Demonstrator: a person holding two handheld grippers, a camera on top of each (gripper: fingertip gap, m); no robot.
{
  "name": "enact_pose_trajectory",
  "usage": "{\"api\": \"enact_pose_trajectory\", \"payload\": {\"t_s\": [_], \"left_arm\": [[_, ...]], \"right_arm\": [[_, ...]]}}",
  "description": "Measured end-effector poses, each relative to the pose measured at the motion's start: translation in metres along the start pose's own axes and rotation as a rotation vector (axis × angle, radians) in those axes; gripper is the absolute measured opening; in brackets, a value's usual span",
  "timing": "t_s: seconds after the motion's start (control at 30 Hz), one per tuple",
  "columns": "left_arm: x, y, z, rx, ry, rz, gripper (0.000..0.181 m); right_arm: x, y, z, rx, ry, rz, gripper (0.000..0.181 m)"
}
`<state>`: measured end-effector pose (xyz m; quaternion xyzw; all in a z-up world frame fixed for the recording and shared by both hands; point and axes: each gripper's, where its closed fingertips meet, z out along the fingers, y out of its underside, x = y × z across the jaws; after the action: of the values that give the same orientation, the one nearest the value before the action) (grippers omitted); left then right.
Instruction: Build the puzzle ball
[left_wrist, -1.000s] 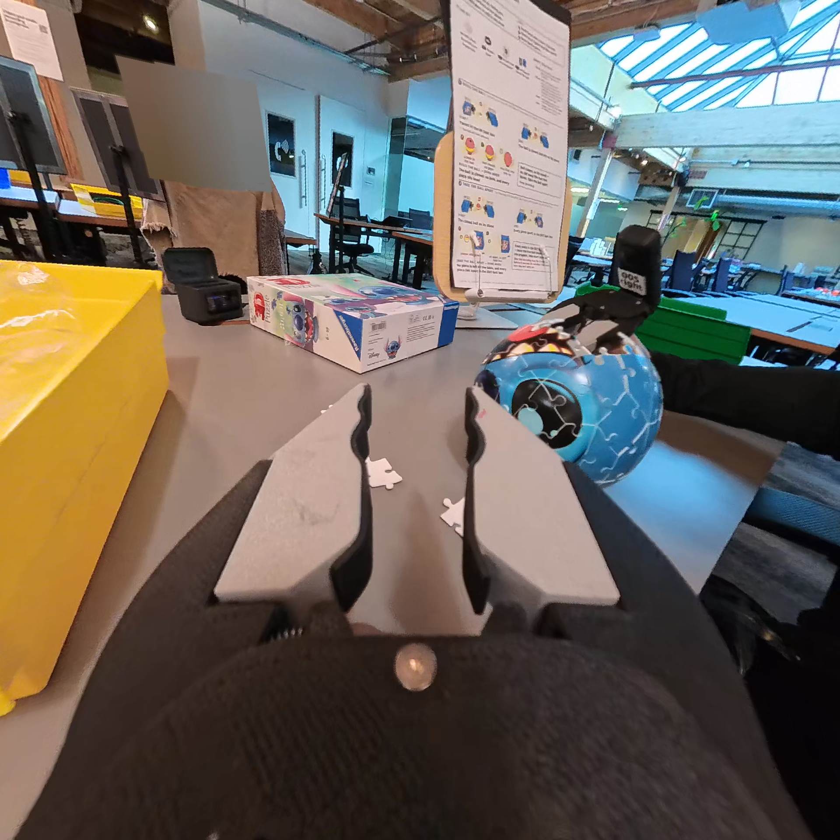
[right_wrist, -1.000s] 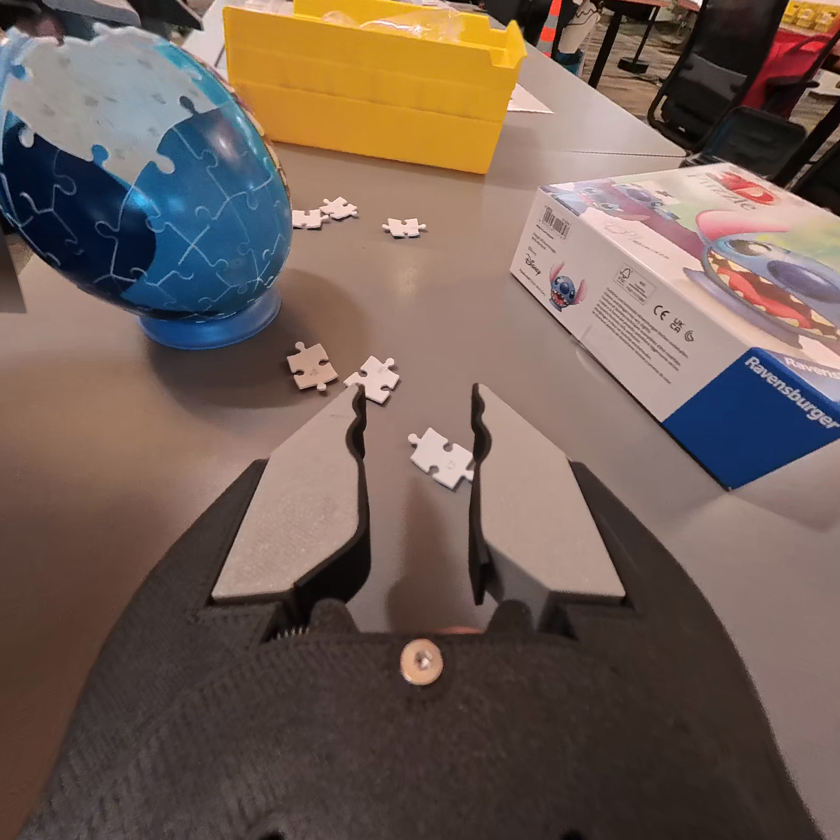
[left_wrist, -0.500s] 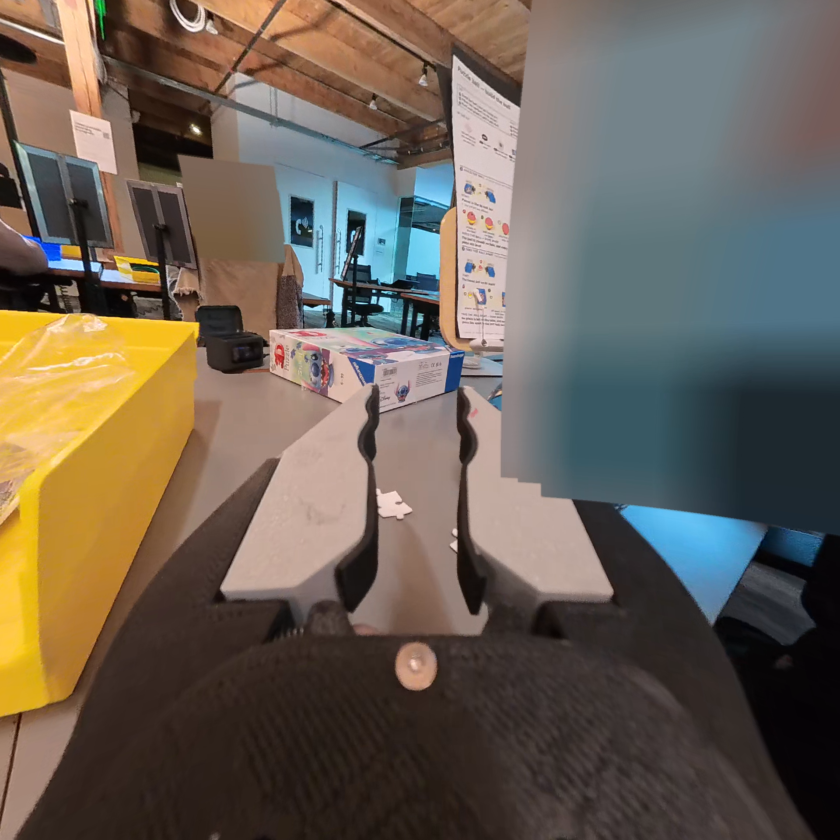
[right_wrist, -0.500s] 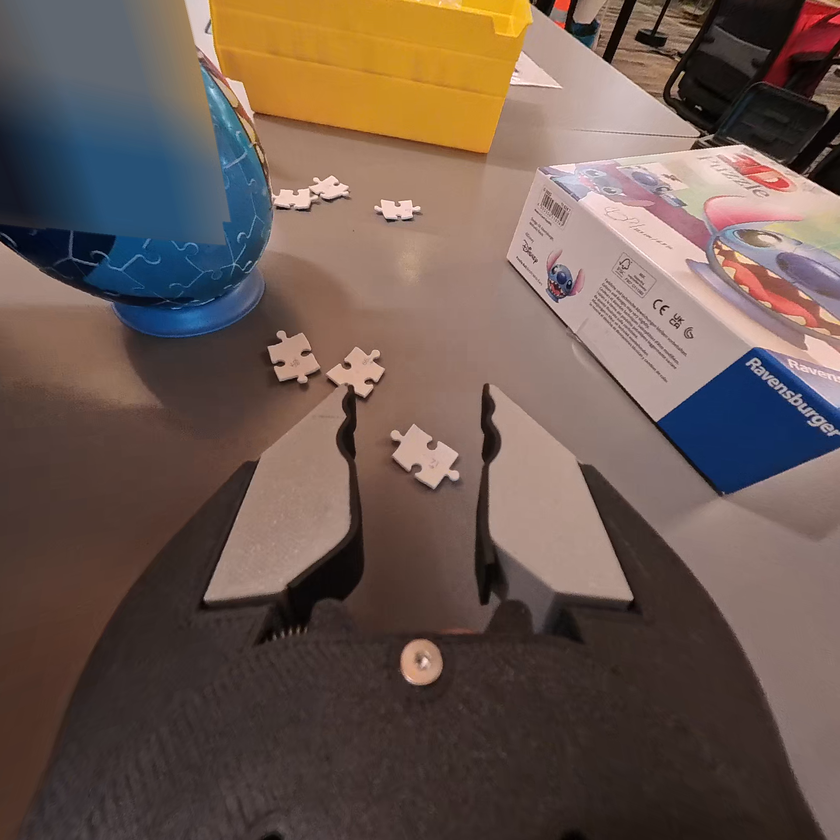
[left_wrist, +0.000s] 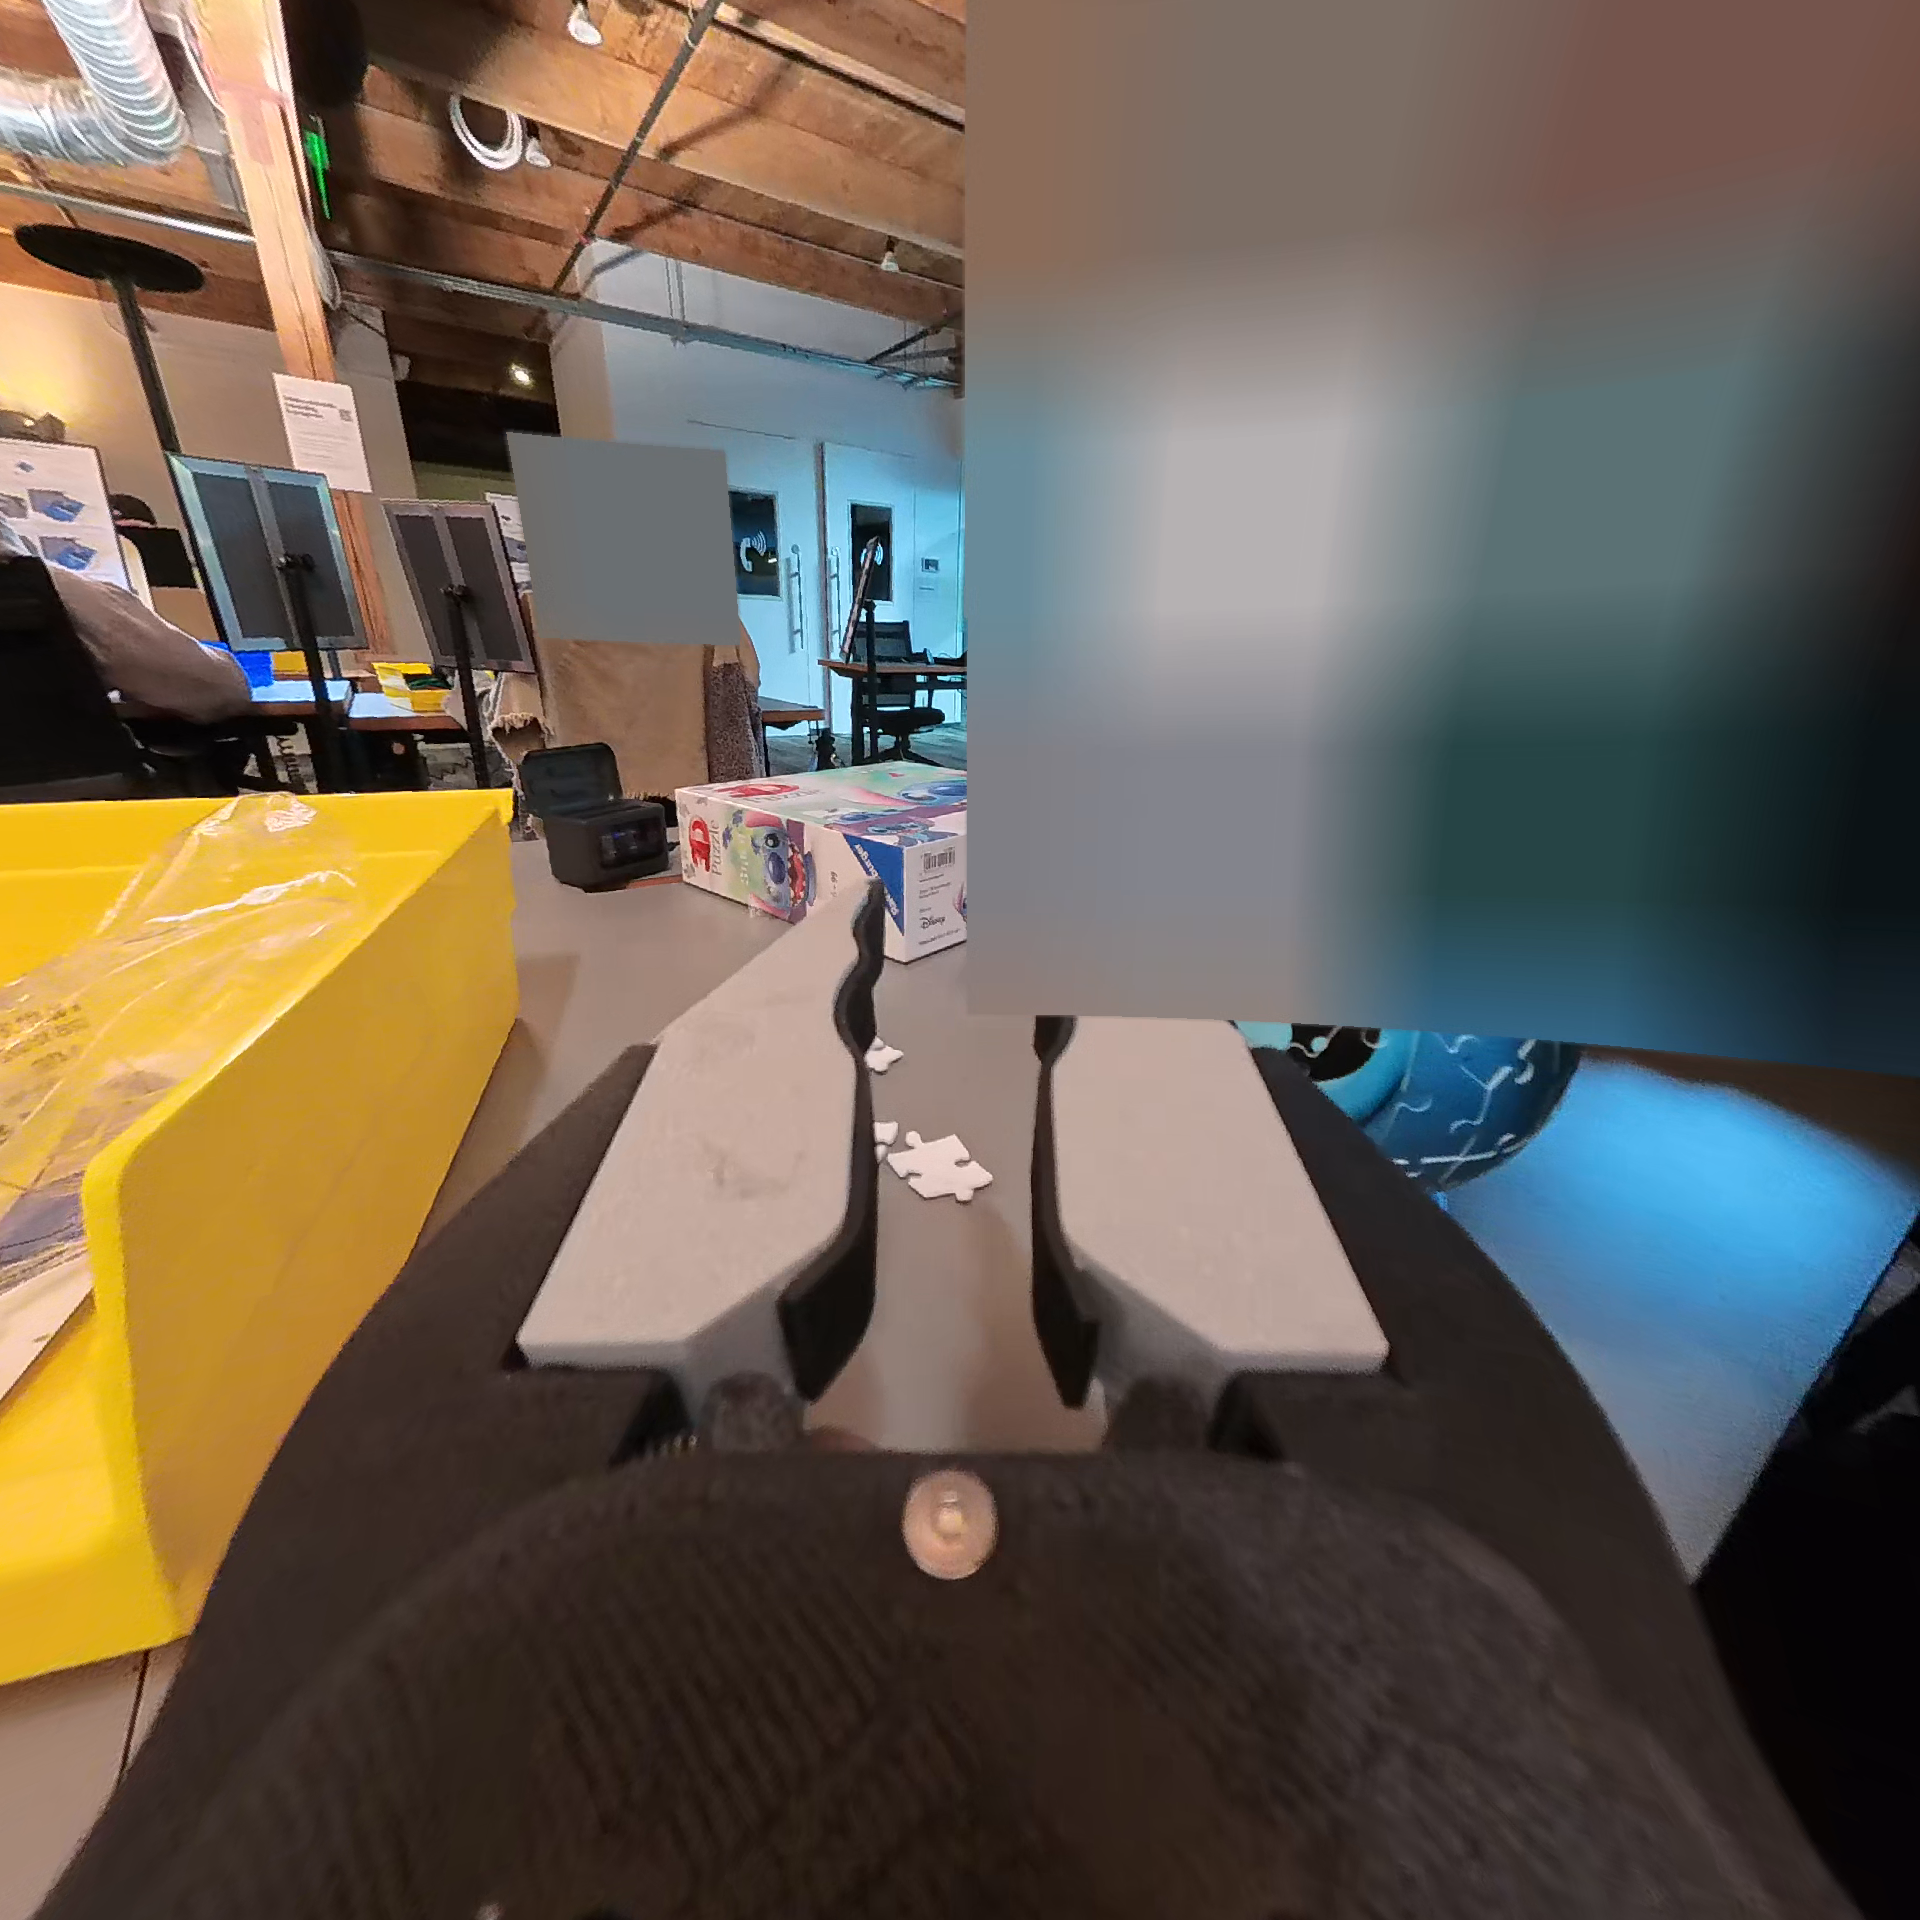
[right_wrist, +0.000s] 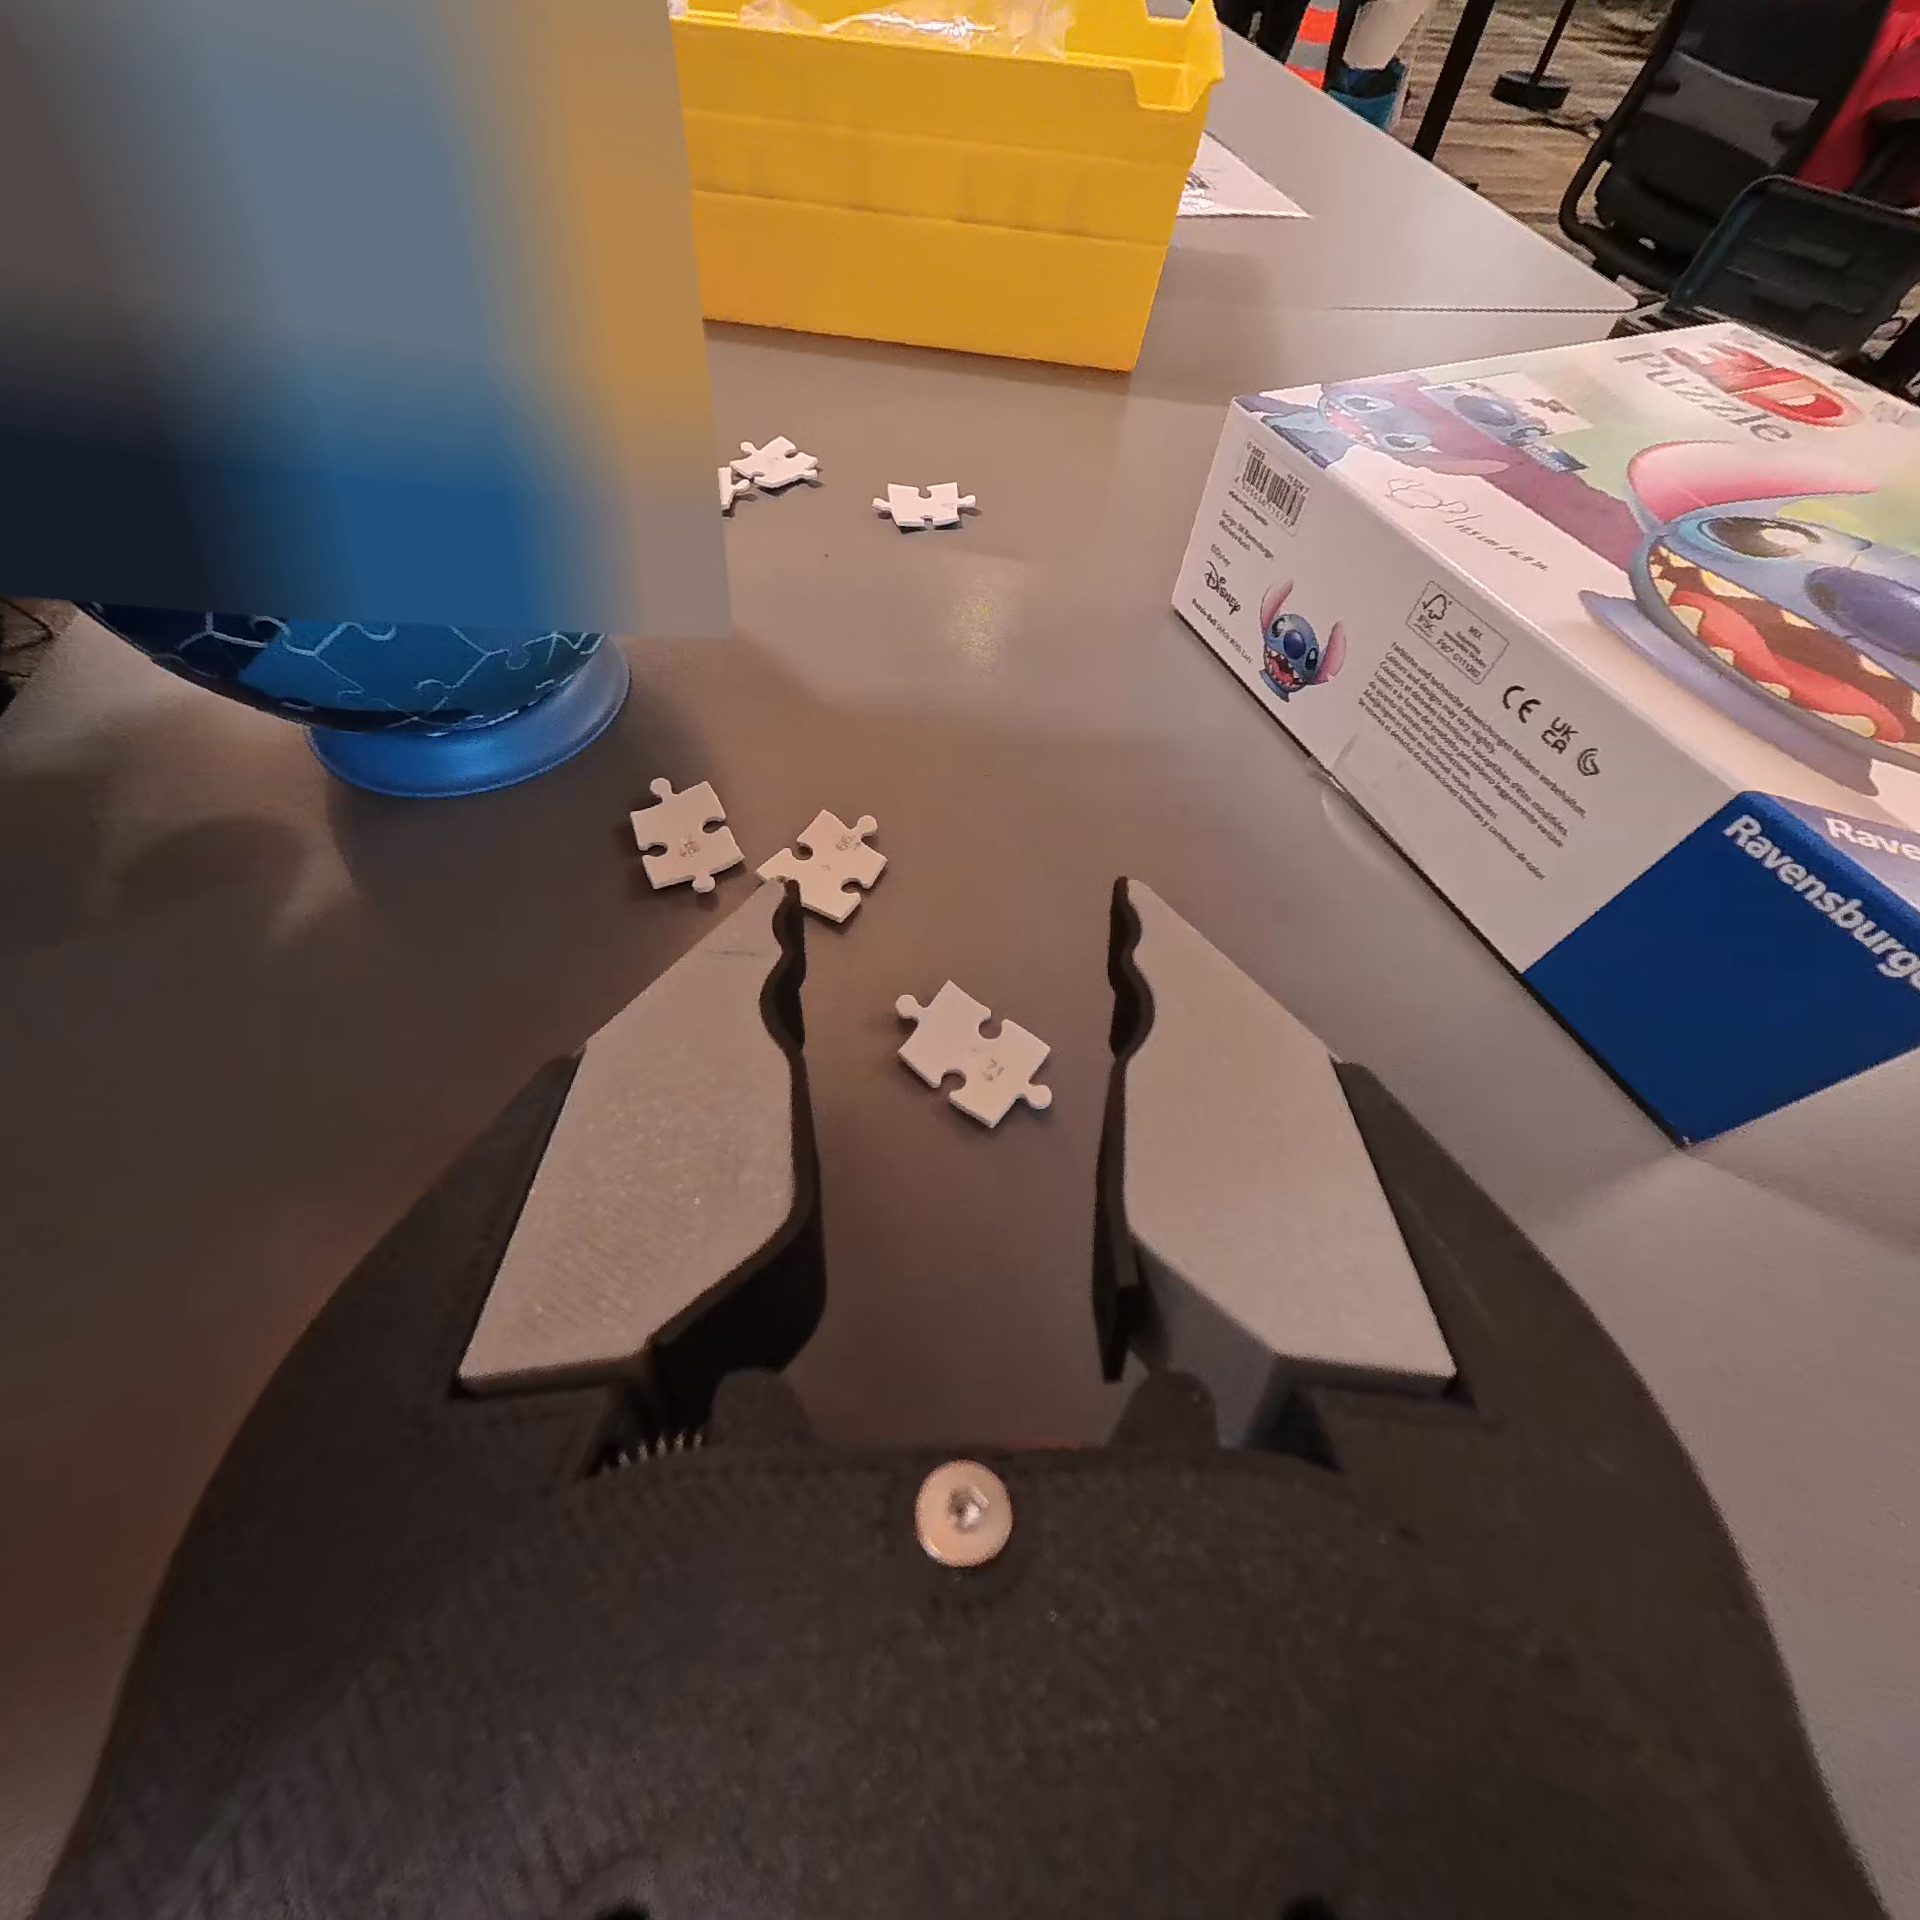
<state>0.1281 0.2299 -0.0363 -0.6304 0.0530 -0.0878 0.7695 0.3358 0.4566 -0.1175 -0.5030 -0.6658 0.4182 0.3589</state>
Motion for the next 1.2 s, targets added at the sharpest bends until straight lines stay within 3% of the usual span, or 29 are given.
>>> {"api": "enact_pose_trajectory", "payload": {"t_s": [0.03,0.5,0.93,1.07,1.2], "left_arm": [[0.0,0.0,0.0,0.001,-0.002,0.003,0.025],[-0.001,-0.001,-0.001,0.007,-0.003,-0.008,0.022],[0.011,0.003,0.002,-0.027,0.082,0.001,0.027],[0.028,0.031,0.007,-0.252,0.276,-0.024,0.04],[0.024,0.073,0.005,-0.558,0.33,0.079,0.047]], "right_arm": [[0.0,0.0,0.0,0.001,0.0,-0.001,0.056],[-0.002,0.002,0.002,-0.019,0.006,-0.026,0.057],[-0.003,-0.002,-0.001,0.011,0.037,-0.069,0.057],[-0.003,-0.003,-0.002,0.02,0.038,-0.069,0.057],[-0.004,-0.003,-0.002,0.02,0.038,-0.083,0.057]]}}
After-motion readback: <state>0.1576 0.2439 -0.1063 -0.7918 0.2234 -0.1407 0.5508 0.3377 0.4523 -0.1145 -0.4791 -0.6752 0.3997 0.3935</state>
